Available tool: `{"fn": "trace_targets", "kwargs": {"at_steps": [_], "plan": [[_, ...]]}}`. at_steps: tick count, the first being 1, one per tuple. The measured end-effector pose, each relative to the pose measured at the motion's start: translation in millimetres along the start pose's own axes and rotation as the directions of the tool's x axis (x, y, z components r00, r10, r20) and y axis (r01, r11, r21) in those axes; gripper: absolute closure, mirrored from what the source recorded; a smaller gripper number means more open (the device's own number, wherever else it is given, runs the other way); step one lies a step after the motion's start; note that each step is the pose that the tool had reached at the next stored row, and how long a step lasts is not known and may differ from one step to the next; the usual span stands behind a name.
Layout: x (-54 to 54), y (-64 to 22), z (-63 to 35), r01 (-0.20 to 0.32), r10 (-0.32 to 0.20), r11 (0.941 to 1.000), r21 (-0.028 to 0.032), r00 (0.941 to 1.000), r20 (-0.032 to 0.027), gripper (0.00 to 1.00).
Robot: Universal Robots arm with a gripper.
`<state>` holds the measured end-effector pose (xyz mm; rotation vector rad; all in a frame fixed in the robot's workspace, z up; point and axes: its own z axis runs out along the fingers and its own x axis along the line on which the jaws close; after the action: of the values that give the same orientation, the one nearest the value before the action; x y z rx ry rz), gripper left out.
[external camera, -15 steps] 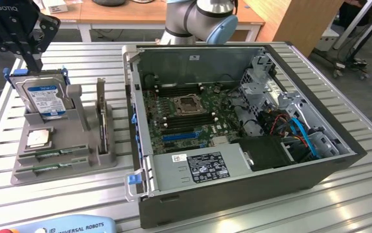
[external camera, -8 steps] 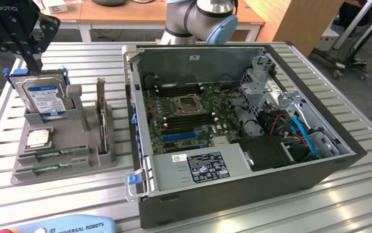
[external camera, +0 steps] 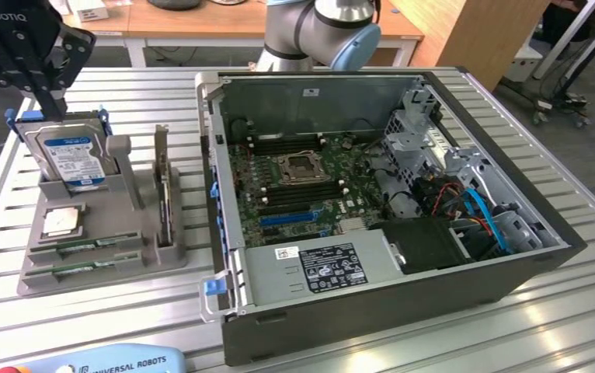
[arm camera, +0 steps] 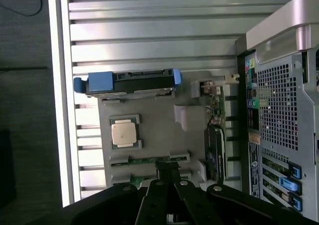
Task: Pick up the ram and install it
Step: 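Reach for the ram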
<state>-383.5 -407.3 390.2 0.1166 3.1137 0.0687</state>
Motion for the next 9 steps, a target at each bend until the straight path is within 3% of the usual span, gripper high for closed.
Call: {"fn": "trace_targets", "kwargs": {"at_steps": [9], "plan": [[-0.6,-8.6,-0.3,0.000,0.000,1.0000,-0.0001,1.0000,0.0001,0.90]]}}
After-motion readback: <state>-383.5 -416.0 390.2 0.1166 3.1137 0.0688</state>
